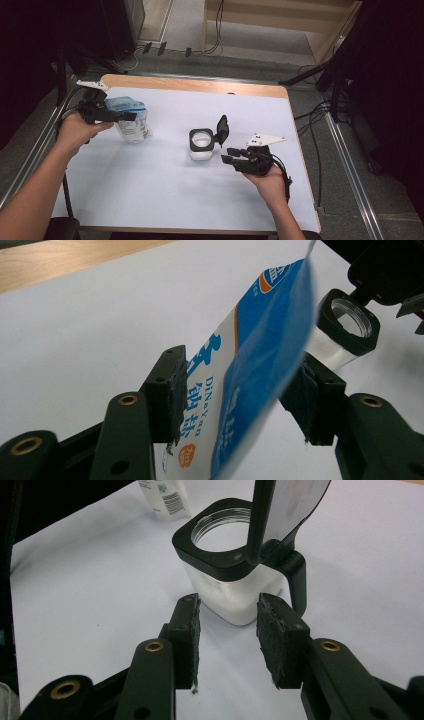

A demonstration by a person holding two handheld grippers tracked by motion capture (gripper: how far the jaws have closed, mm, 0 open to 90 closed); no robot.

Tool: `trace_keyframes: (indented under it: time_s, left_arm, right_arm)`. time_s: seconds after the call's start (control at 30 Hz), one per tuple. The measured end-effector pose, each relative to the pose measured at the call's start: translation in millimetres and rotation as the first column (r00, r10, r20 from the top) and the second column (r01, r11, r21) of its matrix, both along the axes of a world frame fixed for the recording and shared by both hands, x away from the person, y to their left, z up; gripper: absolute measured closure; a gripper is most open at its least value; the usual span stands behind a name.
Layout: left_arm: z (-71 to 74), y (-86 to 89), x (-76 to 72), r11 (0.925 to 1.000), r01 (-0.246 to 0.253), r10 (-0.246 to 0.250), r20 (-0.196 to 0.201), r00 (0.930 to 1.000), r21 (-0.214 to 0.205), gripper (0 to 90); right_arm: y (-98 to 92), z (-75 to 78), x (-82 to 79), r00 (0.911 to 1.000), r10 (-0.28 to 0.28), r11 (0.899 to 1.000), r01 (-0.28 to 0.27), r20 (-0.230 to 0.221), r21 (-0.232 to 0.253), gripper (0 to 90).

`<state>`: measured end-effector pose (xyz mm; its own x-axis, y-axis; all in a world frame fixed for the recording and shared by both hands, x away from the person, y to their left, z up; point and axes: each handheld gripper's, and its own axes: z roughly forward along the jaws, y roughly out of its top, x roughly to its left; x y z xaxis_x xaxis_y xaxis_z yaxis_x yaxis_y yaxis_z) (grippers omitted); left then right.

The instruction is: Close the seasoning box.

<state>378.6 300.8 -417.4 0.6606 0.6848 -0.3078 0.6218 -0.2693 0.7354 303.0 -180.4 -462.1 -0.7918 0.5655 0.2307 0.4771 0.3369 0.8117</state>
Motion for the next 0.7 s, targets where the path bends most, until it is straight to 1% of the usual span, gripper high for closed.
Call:
trace_keyframes:
  time_s: [0.07,0.1,0.2,0.3,0.33,0.37,0.4,0.43,0.5,0.57,0.63,0.67,0.7]
  left_arm:
    - [0.4,2.0,-2.5,1.0,-0.004,0.004,0.002,1.0,0.007,45.1]
    - [0.3,2.6,-4.2,0.9998,-0.014,0.014,0.008,0.9999,0.015,45.0]
    - [-1.2,5.4,-8.8,0.9996,-0.021,0.021,0.01,0.9997,0.019,45.2]
    - [-2.5,7.0,-13.9,0.9997,-0.019,0.019,0.008,0.9998,0.016,45.1]
    - [-2.9,7.2,-15.6,0.9998,-0.02,0.02,0.006,0.9998,0.009,45.1]
    - [-4.0,7.7,-18.0,0.9996,-0.026,0.026,0.006,0.9996,0.008,45.0]
    - [-4.2,8.5,-19.5,0.9997,-0.022,0.022,0.002,0.9998,0.01,44.8]
    - [-5.4,9.3,-22.0,0.9995,-0.03,0.03,0.002,0.9995,0.011,44.8]
    - [-6.8,11.4,-26.2,0.9992,-0.04,0.04,-0.005,0.9992,0.0,44.4]
    - [-7.8,12.8,-31.0,0.9987,-0.049,0.049,-0.004,0.9988,-0.011,44.3]
    - [-8.5,13.9,-35.8,0.999,-0.045,0.045,0.001,0.999,-0.007,44.2]
    - [-8.7,14.3,-37.0,0.9991,-0.042,0.042,-0.003,0.9991,-0.007,44.1]
    - [-9.4,15.0,-39.4,0.9988,-0.048,0.048,-0.002,0.9988,-0.004,43.9]
  right_arm:
    - [-1.2,0.5,0.6,1.0,-0.005,1.0,0.005,0.0,0.002,62.6]
    - [-1.5,0.7,0.9,1.0,-0.007,1.0,0.007,-0.001,0.003,62.6]
    - [-2.9,1.0,2.9,0.9999,-0.011,1.0,0.011,0.002,0.0,62.6]
    - [-3.9,1.9,4.5,0.9999,-0.013,1.0,0.013,0.011,-0.006,62.7]
    - [-4.5,2.3,5.0,0.9998,-0.016,1.0,0.016,0.009,0.0,62.7]
    - [-5.2,2.6,5.5,0.9998,-0.016,1.0,0.016,0.011,0.003,62.7]
    - [-6.0,2.8,6.3,0.9997,-0.02,1.0,0.02,0.01,0.005,62.9]
    - [-6.5,2.7,6.8,0.9997,-0.021,1.0,0.021,0.01,0.007,63.0]
    - [-7.5,2.0,8.4,0.9997,-0.025,1.0,0.025,0.005,0.008,63.4]
    - [-7.7,1.6,9.8,0.9996,-0.028,1.0,0.028,0.001,0.009,64.0]
    - [-7.8,1.9,11.5,0.9997,-0.026,1.0,0.026,0.0,0.007,64.3]
    - [-7.5,2.8,11.8,0.9996,-0.029,1.0,0.029,0.005,0.001,64.5]
    - [-7.6,3.4,12.2,0.9996,-0.027,1.0,0.027,0.006,0.0,65.0]
